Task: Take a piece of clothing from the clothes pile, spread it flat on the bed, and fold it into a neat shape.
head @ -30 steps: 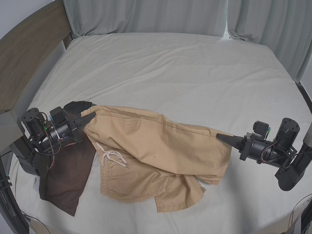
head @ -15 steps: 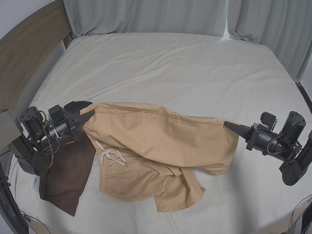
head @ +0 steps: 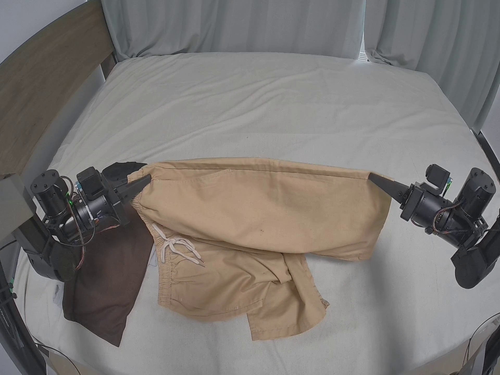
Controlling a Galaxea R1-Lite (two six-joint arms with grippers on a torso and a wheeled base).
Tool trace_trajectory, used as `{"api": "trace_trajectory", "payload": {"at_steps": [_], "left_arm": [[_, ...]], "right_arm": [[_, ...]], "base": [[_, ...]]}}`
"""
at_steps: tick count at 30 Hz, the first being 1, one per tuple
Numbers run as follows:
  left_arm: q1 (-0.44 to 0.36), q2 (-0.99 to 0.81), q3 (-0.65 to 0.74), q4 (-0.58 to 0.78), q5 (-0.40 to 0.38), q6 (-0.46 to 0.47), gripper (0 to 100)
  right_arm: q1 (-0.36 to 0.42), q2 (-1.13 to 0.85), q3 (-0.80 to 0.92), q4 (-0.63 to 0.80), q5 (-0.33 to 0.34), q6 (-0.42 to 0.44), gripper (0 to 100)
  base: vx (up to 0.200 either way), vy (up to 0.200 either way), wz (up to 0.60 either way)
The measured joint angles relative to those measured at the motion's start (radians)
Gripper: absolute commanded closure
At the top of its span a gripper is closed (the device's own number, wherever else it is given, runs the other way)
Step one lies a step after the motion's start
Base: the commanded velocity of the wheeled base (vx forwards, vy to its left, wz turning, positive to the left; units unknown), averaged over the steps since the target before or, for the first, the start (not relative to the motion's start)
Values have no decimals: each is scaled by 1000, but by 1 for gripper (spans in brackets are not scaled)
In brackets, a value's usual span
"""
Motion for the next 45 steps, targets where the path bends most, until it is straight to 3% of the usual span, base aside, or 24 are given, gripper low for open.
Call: {"api": "trace_trajectory", "payload": {"at_steps": [17,45], "left_arm": [[5,0,4,-1,-1,6,100],[22,4,-1,0,-1,2,100]], "right_arm": [[-69,0,-33,0,-3,1,100],[-66,2,-34,1,-3,-3,100]], "base": [[0,0,0],[0,0,0]]}}
